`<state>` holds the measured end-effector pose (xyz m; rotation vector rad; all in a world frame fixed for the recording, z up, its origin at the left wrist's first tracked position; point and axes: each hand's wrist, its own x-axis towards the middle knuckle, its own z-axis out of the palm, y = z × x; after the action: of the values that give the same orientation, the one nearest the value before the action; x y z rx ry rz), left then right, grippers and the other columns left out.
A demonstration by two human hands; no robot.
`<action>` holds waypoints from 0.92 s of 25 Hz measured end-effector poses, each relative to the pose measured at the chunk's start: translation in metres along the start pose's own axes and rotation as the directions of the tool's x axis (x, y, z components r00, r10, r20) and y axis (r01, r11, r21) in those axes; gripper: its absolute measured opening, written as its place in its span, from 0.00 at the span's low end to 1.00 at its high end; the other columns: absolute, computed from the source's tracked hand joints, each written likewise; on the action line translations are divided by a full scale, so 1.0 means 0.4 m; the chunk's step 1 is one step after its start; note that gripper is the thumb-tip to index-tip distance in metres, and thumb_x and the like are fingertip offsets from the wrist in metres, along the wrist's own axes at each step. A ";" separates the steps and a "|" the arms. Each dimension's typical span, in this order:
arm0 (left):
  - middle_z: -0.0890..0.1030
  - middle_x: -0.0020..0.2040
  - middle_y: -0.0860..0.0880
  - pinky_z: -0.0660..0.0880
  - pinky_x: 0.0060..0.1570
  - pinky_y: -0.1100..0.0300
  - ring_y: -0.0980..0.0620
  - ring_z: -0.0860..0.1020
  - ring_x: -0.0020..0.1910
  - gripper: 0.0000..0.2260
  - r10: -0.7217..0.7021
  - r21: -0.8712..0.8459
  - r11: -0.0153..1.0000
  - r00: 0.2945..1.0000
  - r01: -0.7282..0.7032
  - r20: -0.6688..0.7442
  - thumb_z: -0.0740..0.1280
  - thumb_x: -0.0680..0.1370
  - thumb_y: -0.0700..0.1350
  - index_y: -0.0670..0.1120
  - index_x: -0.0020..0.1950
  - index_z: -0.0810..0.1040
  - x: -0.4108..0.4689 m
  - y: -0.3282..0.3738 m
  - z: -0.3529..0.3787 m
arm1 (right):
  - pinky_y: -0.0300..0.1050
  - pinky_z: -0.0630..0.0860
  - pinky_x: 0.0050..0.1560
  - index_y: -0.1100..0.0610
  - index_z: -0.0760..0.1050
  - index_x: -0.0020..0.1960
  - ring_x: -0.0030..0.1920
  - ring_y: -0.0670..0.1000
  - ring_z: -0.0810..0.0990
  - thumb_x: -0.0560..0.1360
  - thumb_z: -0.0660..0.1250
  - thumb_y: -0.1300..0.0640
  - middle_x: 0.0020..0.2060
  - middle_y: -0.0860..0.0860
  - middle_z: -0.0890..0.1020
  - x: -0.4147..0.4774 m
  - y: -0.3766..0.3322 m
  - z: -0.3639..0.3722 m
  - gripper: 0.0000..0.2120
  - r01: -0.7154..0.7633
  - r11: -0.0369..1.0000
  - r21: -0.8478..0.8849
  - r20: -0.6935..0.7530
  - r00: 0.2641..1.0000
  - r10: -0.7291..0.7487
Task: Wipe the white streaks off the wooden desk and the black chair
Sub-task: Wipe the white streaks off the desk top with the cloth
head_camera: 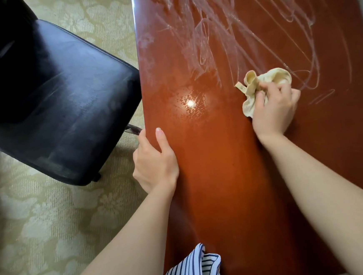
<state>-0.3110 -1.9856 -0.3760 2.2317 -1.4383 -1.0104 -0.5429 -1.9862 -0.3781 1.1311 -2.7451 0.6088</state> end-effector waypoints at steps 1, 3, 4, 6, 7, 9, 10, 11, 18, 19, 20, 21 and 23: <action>0.79 0.57 0.47 0.68 0.55 0.50 0.45 0.74 0.61 0.25 -0.004 0.008 1.000 1.000 0.004 -0.005 0.46 0.79 0.62 0.53 0.71 0.65 0.001 0.001 0.001 | 0.48 0.67 0.54 0.55 0.78 0.56 0.57 0.58 0.70 0.76 0.62 0.56 0.52 0.53 0.77 0.001 -0.038 0.014 0.11 -0.090 0.996 -0.023 -0.027 0.996 0.090; 0.80 0.57 0.47 0.68 0.55 0.50 0.44 0.74 0.61 0.26 -0.009 0.024 1.000 1.000 0.009 -0.013 0.46 0.79 0.62 0.53 0.71 0.66 0.000 0.002 0.001 | 0.48 0.66 0.53 0.54 0.78 0.54 0.57 0.58 0.70 0.76 0.61 0.57 0.53 0.53 0.77 -0.009 -0.112 0.037 0.10 -0.132 0.991 -0.032 -0.018 0.991 0.131; 0.79 0.57 0.47 0.68 0.55 0.50 0.44 0.74 0.61 0.26 -0.010 0.030 1.000 1.000 0.011 -0.015 0.45 0.78 0.62 0.53 0.71 0.66 0.000 0.002 0.001 | 0.49 0.66 0.51 0.54 0.79 0.53 0.56 0.58 0.71 0.75 0.62 0.57 0.52 0.53 0.78 -0.021 -0.149 0.046 0.10 -0.083 0.997 -0.012 0.009 0.997 0.083; 0.79 0.57 0.47 0.68 0.54 0.50 0.44 0.74 0.61 0.27 -0.014 0.035 0.999 1.000 0.015 -0.014 0.45 0.78 0.63 0.53 0.71 0.66 0.000 0.002 0.001 | 0.49 0.68 0.46 0.53 0.80 0.48 0.51 0.59 0.73 0.72 0.65 0.58 0.46 0.53 0.79 -0.055 -0.218 0.063 0.08 0.077 0.995 0.063 0.026 0.997 -0.079; 0.79 0.57 0.46 0.68 0.54 0.50 0.44 0.74 0.61 0.27 -0.018 0.037 0.999 1.000 0.018 -0.014 0.45 0.77 0.63 0.53 0.71 0.65 0.000 0.002 0.001 | 0.49 0.69 0.44 0.53 0.80 0.46 0.49 0.59 0.74 0.70 0.67 0.58 0.44 0.53 0.79 -0.076 -0.251 0.068 0.06 0.156 0.982 0.110 0.031 0.987 -0.160; 0.79 0.58 0.46 0.68 0.54 0.50 0.44 0.74 0.61 0.26 -0.021 0.042 0.999 1.000 0.022 -0.017 0.45 0.78 0.62 0.54 0.71 0.65 0.001 0.003 0.000 | 0.49 0.69 0.44 0.53 0.80 0.44 0.46 0.58 0.74 0.68 0.69 0.57 0.42 0.51 0.79 -0.123 -0.302 0.076 0.05 0.297 0.932 0.206 0.069 0.946 -0.316; 0.79 0.58 0.46 0.68 0.54 0.50 0.43 0.74 0.61 0.26 -0.020 0.042 0.999 1.000 0.020 -0.019 0.45 0.78 0.62 0.54 0.71 0.65 0.002 0.003 0.000 | 0.49 0.68 0.44 0.53 0.81 0.43 0.46 0.57 0.74 0.68 0.70 0.57 0.41 0.51 0.79 -0.146 -0.319 0.079 0.04 0.359 0.900 0.248 0.094 0.915 -0.391; 0.79 0.58 0.46 0.68 0.54 0.50 0.43 0.74 0.61 0.25 -0.017 0.041 0.999 1.000 0.018 -0.021 0.46 0.78 0.62 0.54 0.71 0.65 0.003 0.003 -0.001 | 0.47 0.68 0.44 0.53 0.81 0.43 0.47 0.56 0.73 0.68 0.71 0.57 0.41 0.50 0.79 -0.165 -0.330 0.077 0.04 0.408 0.866 0.288 0.116 0.883 -0.455; 0.80 0.54 0.46 0.67 0.50 0.52 0.44 0.75 0.58 0.23 -0.008 0.035 0.999 1.000 0.009 -0.022 0.46 0.80 0.60 0.54 0.70 0.67 -0.004 0.002 -0.001 | 0.51 0.71 0.49 0.51 0.83 0.49 0.48 0.51 0.69 0.73 0.66 0.53 0.45 0.47 0.80 -0.167 -0.146 0.000 0.09 0.628 0.594 0.503 0.198 0.585 -0.787; 0.80 0.54 0.46 0.67 0.50 0.52 0.44 0.75 0.58 0.24 -0.010 0.037 0.999 1.000 0.010 -0.023 0.46 0.80 0.60 0.53 0.70 0.67 -0.005 0.003 -0.002 | 0.52 0.72 0.49 0.52 0.83 0.50 0.48 0.52 0.70 0.74 0.66 0.53 0.46 0.47 0.81 -0.168 -0.112 -0.013 0.09 0.635 0.586 0.503 0.203 0.572 -0.795; 0.80 0.54 0.46 0.68 0.51 0.51 0.45 0.75 0.58 0.25 -0.007 0.040 0.999 1.000 0.008 -0.023 0.45 0.79 0.60 0.53 0.70 0.67 -0.007 0.005 -0.002 | 0.53 0.72 0.48 0.52 0.83 0.51 0.48 0.53 0.71 0.75 0.66 0.53 0.46 0.47 0.81 -0.171 -0.085 -0.023 0.09 0.646 0.582 0.494 0.197 0.568 -0.799; 0.79 0.55 0.47 0.68 0.51 0.51 0.46 0.76 0.58 0.26 -0.001 0.045 0.999 1.000 0.002 -0.022 0.44 0.78 0.61 0.53 0.70 0.67 -0.008 0.007 -0.002 | 0.54 0.73 0.47 0.52 0.83 0.51 0.48 0.53 0.72 0.75 0.66 0.54 0.47 0.48 0.81 -0.174 -0.065 -0.028 0.09 0.666 0.569 0.482 0.175 0.563 -0.807; 0.79 0.56 0.48 0.68 0.50 0.52 0.47 0.76 0.58 0.28 0.007 0.053 0.999 1.000 -0.005 -0.022 0.42 0.77 0.62 0.53 0.70 0.66 -0.007 0.009 -0.002 | 0.54 0.74 0.45 0.54 0.83 0.50 0.49 0.54 0.74 0.76 0.67 0.55 0.46 0.49 0.82 -0.166 -0.059 -0.018 0.08 0.738 0.490 0.464 0.086 0.514 -0.854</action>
<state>-0.3134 -1.9848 -0.3722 2.2667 -1.4780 -0.9538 -0.4794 -1.9552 -0.3805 2.5680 -1.8548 0.8445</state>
